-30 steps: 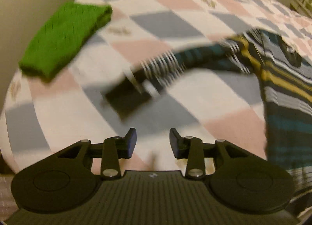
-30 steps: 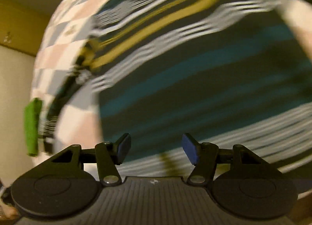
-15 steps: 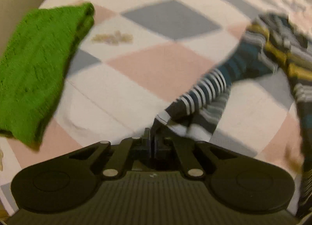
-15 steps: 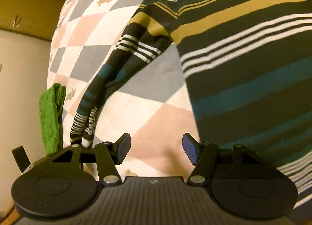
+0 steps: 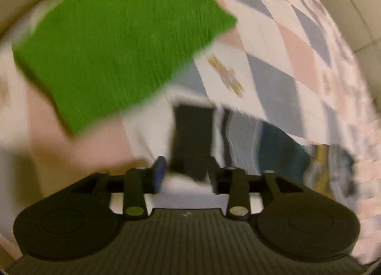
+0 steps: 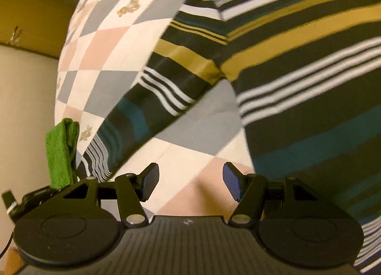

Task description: Fold clothes

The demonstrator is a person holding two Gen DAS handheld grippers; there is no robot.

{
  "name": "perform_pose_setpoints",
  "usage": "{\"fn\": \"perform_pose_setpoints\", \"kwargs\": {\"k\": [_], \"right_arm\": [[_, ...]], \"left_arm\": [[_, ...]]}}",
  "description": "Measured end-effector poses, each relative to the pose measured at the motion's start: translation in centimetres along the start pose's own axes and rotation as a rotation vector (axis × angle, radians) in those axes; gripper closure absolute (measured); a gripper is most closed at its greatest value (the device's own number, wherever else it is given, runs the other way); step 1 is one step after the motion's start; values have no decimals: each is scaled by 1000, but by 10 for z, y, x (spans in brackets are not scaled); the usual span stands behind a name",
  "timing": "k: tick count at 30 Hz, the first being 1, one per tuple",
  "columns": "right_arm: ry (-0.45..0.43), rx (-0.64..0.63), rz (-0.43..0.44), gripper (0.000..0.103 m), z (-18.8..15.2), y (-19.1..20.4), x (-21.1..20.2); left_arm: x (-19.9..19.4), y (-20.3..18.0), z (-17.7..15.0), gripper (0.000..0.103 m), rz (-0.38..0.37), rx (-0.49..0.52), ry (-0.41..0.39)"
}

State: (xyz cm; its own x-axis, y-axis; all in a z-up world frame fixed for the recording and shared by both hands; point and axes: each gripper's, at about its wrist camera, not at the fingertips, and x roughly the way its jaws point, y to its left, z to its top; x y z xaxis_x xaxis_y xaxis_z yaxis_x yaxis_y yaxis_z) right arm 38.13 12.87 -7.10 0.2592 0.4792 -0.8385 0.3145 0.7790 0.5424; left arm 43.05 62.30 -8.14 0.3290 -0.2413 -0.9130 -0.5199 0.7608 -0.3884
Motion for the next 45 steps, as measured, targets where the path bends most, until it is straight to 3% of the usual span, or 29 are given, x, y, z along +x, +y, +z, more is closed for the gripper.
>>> {"fn": "perform_pose_setpoints", "kwargs": {"k": [5, 6, 7, 8, 12, 14, 15, 17, 18, 19, 21, 22, 23, 25, 26, 28, 30, 35, 38, 40, 42, 45], "right_arm": [[25, 57, -26, 40, -9, -22, 1], [29, 55, -29, 40, -11, -23, -1], [31, 48, -28, 38, -13, -24, -3], [30, 41, -28, 38, -14, -25, -6], [6, 45, -23, 38, -18, -34, -24], [-16, 64, -19, 38, -20, -45, -35], [-26, 81, -20, 38, -21, -53, -41], [-38, 116, -24, 38, -25, -70, -49], [-42, 133, -25, 38, -27, -78, -53], [-41, 144, -31, 38, -30, -85, -55], [-37, 152, -46, 38, -35, -98, -65], [-52, 158, -47, 37, -36, -106, -75], [-67, 164, -49, 36, -37, -114, -85], [-96, 175, -51, 33, -39, -130, -105], [-111, 181, -53, 33, -40, -138, -115], [-160, 214, -63, 33, -34, -168, -140], [-200, 250, -79, 33, -28, -205, -162], [-247, 304, -117, 34, -2, -302, -209], [-287, 294, -121, 42, 22, -367, -237], [-330, 285, -127, 57, 41, -417, -265], [-383, 274, -134, 65, 54, -464, -296], [-468, 243, -194, 65, 70, -528, -346]], "left_arm": [[34, 7, -15, 63, -46, -233, -13], [41, 7, -15, 68, -40, -266, -24], [46, 4, -15, 87, -12, -264, -27], [48, 0, -15, 97, 15, -252, -36], [9, -31, -42, 97, 66, -11, -179], [-9, -34, -62, 95, 86, 67, -209], [-3, -31, -68, 94, 137, 105, -190], [15, -26, -75, 83, 234, 145, -149], [26, -25, -77, 71, 281, 153, -128], [34, -25, -78, 65, 326, 163, -112], [29, -44, -79, 57, 393, 196, -148], [25, -53, -82, 47, 433, 203, -163], [20, -61, -86, 45, 475, 210, -177], [15, -70, -97, 51, 551, 205, -170], [11, -75, -106, 52, 537, 206, -155], [8, -94, -126, 64, 440, 237, -104], [12, -129, -161, 65, 329, 325, -66], [36, -267, -286, 64, 111, 610, 5], [56, -342, -358, 64, 41, 645, 23], [67, -383, -401, 62, 2, 639, 39], [74, -415, -433, 62, -28, 625, 60], [81, -450, -468, 61, -22, 627, 70]]}}
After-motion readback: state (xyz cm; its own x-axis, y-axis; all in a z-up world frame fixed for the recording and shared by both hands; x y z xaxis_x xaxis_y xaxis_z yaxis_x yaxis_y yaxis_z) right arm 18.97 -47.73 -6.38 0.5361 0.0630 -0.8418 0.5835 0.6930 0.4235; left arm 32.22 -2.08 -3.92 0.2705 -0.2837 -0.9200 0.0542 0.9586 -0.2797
